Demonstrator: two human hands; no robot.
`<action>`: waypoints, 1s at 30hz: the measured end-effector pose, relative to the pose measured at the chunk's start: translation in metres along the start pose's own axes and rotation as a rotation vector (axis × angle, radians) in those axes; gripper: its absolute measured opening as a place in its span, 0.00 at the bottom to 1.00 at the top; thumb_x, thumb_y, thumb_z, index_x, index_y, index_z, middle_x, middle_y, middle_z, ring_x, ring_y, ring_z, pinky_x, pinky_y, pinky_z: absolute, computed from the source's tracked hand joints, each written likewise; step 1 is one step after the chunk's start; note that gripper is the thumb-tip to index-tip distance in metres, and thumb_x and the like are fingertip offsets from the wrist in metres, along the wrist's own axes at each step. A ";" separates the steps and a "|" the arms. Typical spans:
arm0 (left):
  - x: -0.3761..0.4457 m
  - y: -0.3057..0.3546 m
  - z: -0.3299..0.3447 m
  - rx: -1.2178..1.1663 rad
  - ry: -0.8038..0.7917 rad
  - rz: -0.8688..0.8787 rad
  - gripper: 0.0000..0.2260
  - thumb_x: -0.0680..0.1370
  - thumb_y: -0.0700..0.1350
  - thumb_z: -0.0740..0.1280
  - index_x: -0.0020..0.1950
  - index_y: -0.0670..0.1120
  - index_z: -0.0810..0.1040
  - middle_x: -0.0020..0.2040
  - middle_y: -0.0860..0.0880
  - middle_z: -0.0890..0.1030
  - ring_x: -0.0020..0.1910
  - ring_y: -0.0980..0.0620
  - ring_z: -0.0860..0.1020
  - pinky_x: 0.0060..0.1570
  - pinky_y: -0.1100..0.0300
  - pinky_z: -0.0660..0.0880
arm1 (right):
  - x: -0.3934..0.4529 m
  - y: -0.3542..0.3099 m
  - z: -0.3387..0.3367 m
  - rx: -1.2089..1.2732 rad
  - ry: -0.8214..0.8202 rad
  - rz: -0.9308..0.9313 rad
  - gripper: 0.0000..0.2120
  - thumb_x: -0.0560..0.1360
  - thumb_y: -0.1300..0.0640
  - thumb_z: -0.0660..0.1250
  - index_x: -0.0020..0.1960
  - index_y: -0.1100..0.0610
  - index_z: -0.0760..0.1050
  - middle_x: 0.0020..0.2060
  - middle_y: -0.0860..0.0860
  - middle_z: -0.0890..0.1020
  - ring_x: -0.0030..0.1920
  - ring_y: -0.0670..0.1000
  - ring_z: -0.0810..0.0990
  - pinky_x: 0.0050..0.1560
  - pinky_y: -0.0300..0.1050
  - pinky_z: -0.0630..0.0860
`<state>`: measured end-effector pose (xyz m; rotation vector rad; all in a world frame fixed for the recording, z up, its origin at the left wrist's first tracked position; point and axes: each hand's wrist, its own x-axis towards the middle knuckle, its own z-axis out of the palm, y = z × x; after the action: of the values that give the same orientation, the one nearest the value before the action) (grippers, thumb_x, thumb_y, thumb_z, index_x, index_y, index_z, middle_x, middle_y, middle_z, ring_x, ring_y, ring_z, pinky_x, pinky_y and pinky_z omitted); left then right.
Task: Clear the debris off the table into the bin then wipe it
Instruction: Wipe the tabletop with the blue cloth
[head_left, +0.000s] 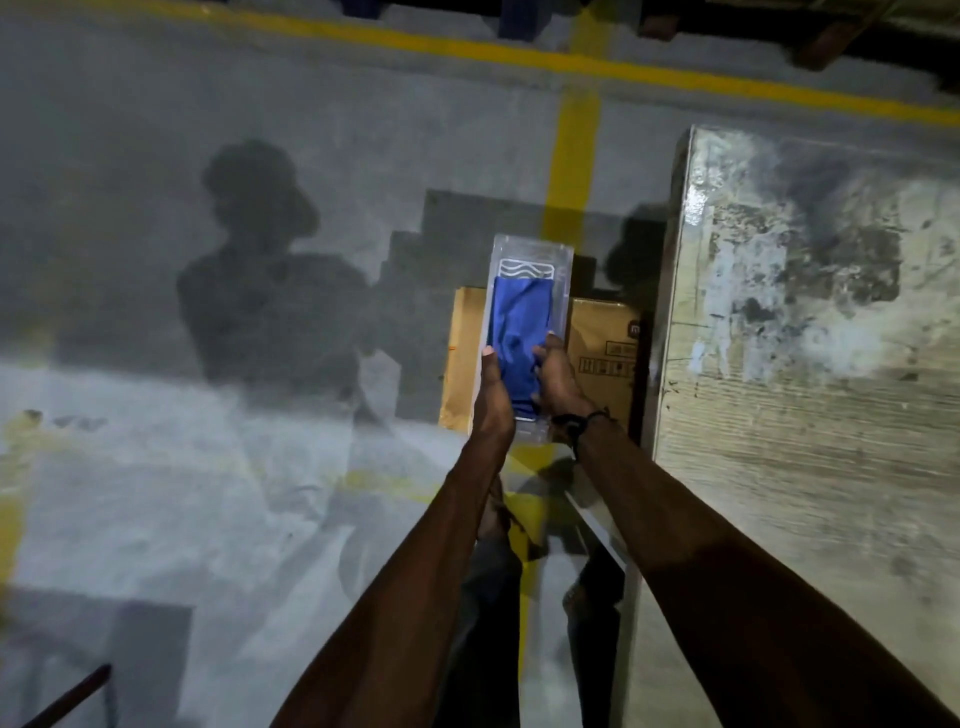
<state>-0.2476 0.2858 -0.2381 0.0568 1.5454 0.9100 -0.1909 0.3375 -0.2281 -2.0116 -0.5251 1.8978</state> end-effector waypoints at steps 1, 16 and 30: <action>0.007 -0.006 0.000 -0.035 0.007 -0.019 0.32 0.87 0.61 0.53 0.79 0.38 0.69 0.76 0.38 0.74 0.74 0.41 0.73 0.77 0.44 0.68 | 0.003 0.001 0.000 0.001 0.000 0.007 0.17 0.88 0.45 0.47 0.42 0.45 0.63 0.37 0.43 0.64 0.37 0.40 0.63 0.37 0.37 0.61; -0.001 0.011 0.004 -0.074 -0.050 0.025 0.15 0.86 0.40 0.55 0.50 0.50 0.79 0.40 0.54 0.84 0.37 0.60 0.81 0.36 0.68 0.76 | -0.005 -0.001 -0.013 0.050 -0.043 -0.104 0.10 0.87 0.58 0.55 0.53 0.56 0.74 0.42 0.53 0.80 0.37 0.51 0.77 0.34 0.40 0.74; -0.003 0.025 -0.002 0.003 -0.061 0.058 0.12 0.86 0.38 0.58 0.45 0.44 0.75 0.30 0.53 0.79 0.28 0.56 0.77 0.25 0.65 0.73 | -0.016 -0.007 -0.013 0.016 -0.082 -0.163 0.07 0.87 0.60 0.58 0.55 0.55 0.74 0.50 0.54 0.77 0.40 0.50 0.74 0.38 0.43 0.70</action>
<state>-0.2599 0.3002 -0.2221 0.1310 1.4949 0.9435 -0.1791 0.3360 -0.2096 -1.8269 -0.6719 1.8853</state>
